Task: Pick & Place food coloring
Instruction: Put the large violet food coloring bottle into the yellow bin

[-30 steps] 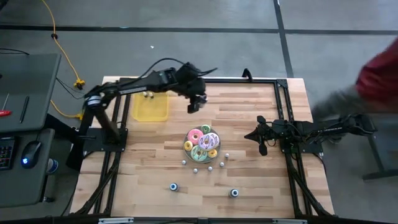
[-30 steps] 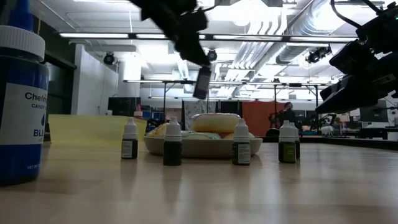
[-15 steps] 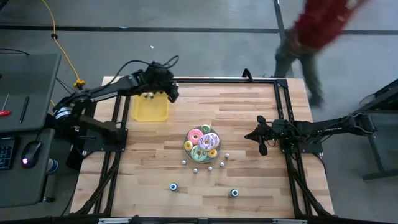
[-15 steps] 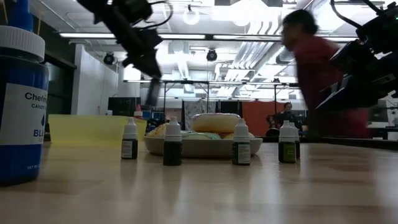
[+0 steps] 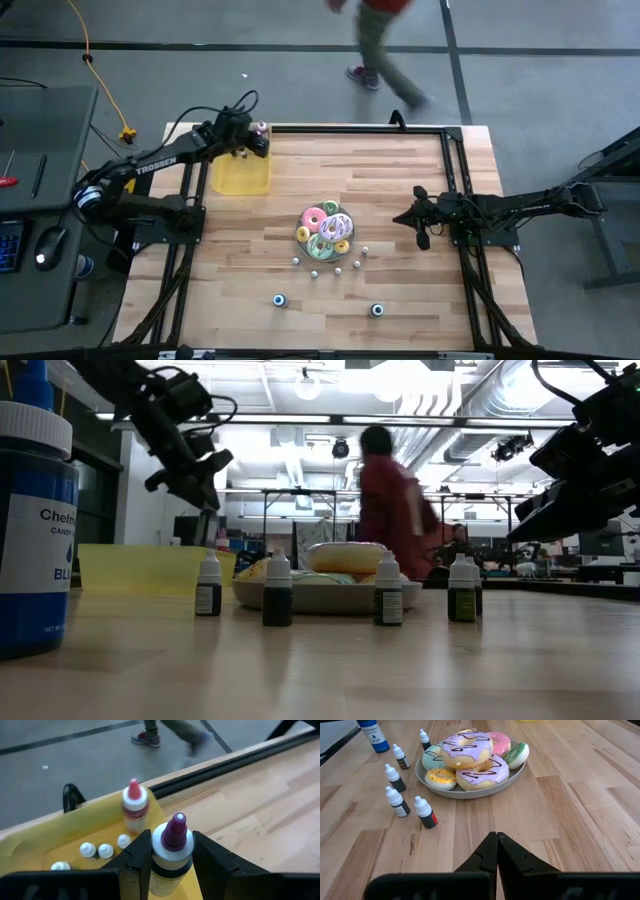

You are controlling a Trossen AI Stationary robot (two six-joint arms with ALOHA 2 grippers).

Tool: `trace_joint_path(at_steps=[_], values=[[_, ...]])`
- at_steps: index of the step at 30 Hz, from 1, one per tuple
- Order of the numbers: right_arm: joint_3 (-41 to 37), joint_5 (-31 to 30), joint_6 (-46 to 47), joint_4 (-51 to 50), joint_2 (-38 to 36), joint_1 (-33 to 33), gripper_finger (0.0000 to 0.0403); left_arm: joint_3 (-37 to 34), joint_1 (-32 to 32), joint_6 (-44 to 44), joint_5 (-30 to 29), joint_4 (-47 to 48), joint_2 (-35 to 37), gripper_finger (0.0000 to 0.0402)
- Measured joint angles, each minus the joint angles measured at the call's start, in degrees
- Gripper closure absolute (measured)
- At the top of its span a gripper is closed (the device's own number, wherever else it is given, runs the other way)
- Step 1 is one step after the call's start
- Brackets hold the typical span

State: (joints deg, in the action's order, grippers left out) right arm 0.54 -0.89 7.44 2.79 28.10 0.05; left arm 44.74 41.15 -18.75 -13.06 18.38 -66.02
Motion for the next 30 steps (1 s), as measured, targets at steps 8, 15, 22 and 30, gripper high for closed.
trace_joint_path(at_steps=[8,15,22,30], values=[[-0.01,0.0,0.0,-0.01,0.01,-0.01,0.0402,-3.27,1.32,-1.05,-0.65,-7.67,-2.71,0.0293],[0.0,0.0,0.0,0.0,0.02,-0.01,0.0402,-3.51,1.27,-1.07,-1.04,-13.57,-9.1,0.0293],[-0.01,0.0,0.0,0.0,0.01,-0.01,0.0402,-3.51,1.26,-1.53,-1.55,-16.02,-14.03,0.0293],[0.0,0.0,0.0,0.0,-0.01,-0.02,0.0402,-3.47,1.28,-2.77,-4.72,-20.81,-16.49,0.0293]])
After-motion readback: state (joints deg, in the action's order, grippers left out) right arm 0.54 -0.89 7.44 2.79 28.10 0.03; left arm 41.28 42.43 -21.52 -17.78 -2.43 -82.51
